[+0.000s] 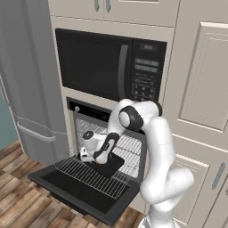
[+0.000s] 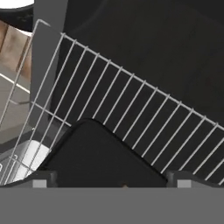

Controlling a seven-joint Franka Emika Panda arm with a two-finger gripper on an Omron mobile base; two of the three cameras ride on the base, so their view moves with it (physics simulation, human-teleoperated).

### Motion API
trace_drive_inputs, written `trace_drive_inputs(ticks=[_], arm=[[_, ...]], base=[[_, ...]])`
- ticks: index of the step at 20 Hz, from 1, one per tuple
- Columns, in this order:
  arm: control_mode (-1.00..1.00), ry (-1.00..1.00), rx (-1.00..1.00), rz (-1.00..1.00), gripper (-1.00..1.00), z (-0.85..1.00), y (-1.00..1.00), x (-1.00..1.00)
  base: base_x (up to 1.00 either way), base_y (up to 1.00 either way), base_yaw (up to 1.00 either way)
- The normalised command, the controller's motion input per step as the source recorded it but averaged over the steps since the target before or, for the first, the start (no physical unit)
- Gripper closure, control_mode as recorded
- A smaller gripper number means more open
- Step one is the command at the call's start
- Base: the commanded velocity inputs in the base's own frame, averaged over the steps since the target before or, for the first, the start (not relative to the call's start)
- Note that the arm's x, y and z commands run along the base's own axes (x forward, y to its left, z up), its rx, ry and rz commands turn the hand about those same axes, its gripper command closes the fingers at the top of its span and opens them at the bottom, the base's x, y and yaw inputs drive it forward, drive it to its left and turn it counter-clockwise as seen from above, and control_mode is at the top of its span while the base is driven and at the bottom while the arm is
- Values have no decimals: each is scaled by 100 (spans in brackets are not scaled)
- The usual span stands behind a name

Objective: Take the baked cake out of the oven and place it on the plate for cooling. Then close the oven door.

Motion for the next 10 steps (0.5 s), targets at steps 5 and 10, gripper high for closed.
trace_drive_inputs(ticks=[5, 10], arm=[[-100, 0, 0, 0, -100, 7, 0, 65], [-100, 0, 0, 0, -100, -11, -2, 51]], base=[[0, 0, 0], [0, 0, 0]])
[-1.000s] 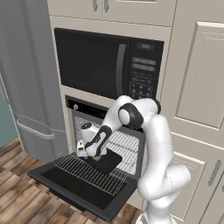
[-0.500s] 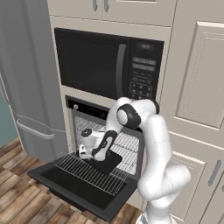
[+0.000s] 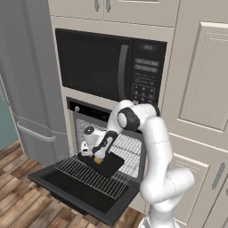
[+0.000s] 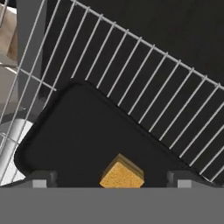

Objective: Take the baked cake out of the oven and place it on the plate for cooling. Then close the oven door.

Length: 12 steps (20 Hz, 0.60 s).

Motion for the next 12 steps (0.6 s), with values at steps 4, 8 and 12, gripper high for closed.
trace_drive_inputs(ticks=[4, 8, 12], arm=[[-100, 0, 0, 1, -100, -12, -8, 51], [-100, 2, 0, 1, -100, -28, -10, 36], [-100, 4, 0, 1, -100, -51, -6, 16]], base=[[0, 0, 0], [0, 0, 0], [0, 0, 0]])
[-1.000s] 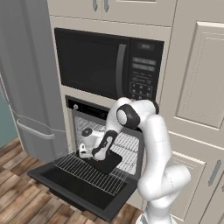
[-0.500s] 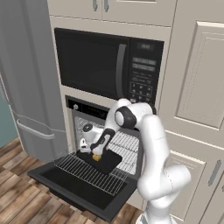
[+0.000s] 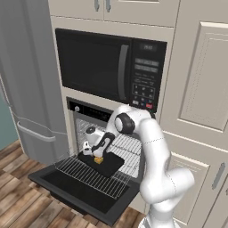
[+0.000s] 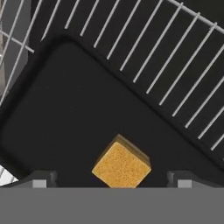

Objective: Take the baked cake out of the oven and place it on the plate for cooling. Then close the oven door.

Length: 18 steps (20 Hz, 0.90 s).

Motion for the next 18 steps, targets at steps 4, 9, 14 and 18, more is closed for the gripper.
trace_drive_inputs(ticks=[4, 9, 14, 18], arm=[[-100, 1, 0, 0, -100, -52, -1, 4], [-100, 0, 0, 0, -100, -36, 0, 23], [-100, 2, 0, 0, -100, -30, 0, 26], [-100, 4, 0, 0, -100, -32, 0, 23]], base=[[0, 0, 0], [0, 0, 0], [0, 0, 0], [0, 0, 0]])
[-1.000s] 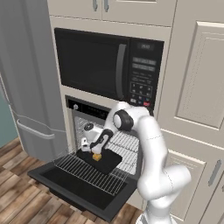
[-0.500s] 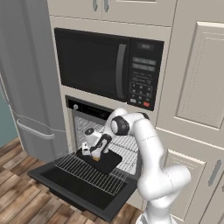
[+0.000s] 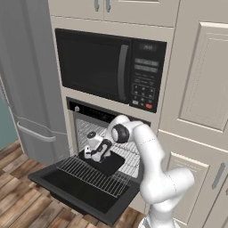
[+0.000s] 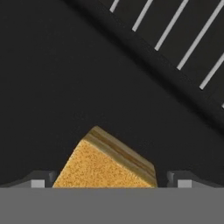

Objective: Take the baked cake out of the oven and place it on the plate for cooling. Then close the oven door.

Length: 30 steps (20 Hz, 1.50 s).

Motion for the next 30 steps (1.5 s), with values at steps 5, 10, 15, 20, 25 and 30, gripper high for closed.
trace_drive_inputs(ticks=[5, 10, 15, 20, 25, 30], arm=[[-100, 3, 1, 0, -100, -21, 0, 23], [-100, 3, 1, 0, -100, -38, 0, 2], [-100, 0, 0, 0, 100, -52, -1, 1], [-100, -3, 0, 0, 100, -23, -2, -3], [-100, -15, -1, 0, 100, 5, 0, -36], [-100, -16, 0, 0, 100, 37, 0, -94]], base=[[0, 0, 0], [0, 0, 0], [0, 0, 0], [0, 0, 0], [0, 0, 0], [0, 0, 0]])
